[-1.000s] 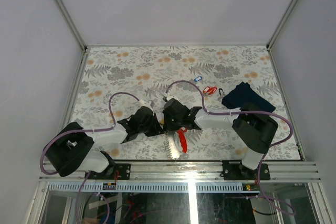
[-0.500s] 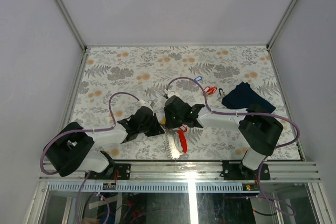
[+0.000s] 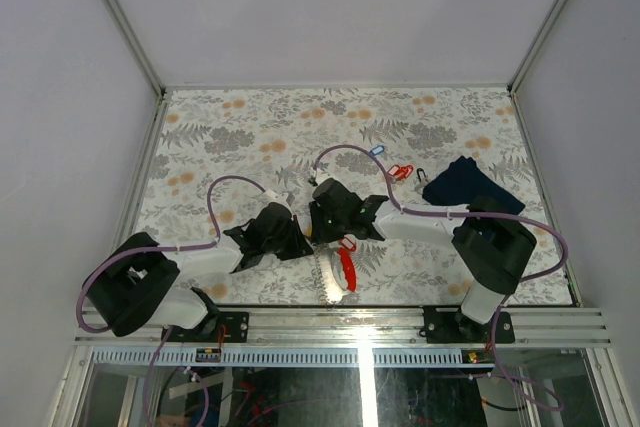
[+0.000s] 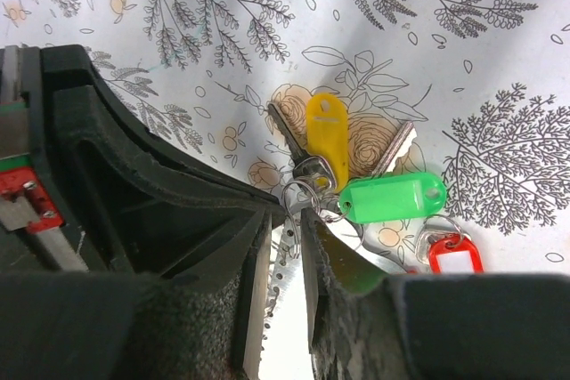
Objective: Put the keys on the keyring
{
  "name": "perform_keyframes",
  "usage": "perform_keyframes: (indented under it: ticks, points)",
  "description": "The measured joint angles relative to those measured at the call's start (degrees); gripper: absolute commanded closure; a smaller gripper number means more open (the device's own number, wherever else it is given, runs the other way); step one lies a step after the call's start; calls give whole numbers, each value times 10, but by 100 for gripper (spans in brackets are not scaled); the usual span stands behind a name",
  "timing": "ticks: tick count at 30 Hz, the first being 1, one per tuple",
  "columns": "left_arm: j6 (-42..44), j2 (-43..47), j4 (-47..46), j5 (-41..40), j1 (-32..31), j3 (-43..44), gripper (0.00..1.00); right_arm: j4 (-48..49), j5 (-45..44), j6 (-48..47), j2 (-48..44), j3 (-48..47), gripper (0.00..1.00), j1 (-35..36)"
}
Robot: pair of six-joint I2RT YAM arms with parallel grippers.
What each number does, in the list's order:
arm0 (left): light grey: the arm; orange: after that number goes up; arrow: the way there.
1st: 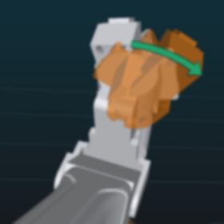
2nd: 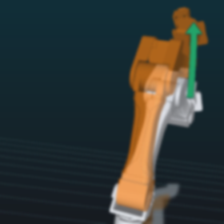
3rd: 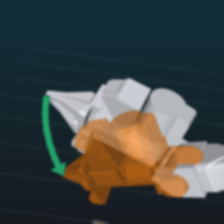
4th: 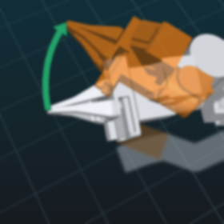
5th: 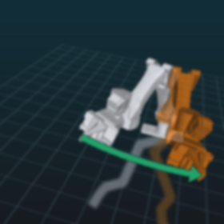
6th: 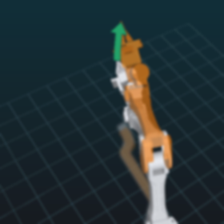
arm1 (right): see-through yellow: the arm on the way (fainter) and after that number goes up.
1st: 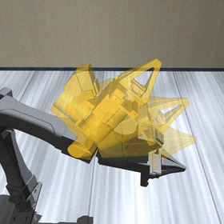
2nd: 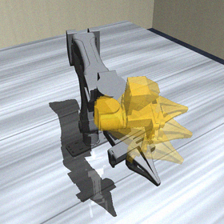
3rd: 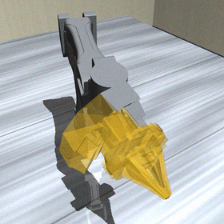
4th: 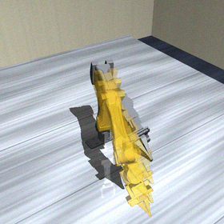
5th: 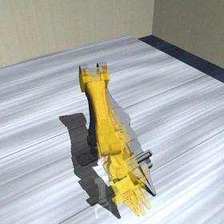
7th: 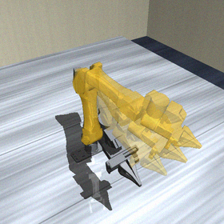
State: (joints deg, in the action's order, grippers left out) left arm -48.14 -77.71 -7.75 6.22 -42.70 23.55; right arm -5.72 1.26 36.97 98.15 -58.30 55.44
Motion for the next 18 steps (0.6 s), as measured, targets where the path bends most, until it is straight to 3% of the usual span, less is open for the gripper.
perform_keyframes:
  ticks: [18]
  points:
    - [0, 0, 0, 0, 0, 0, 100, -30, 6, -1, 35, -17, 74, 0]
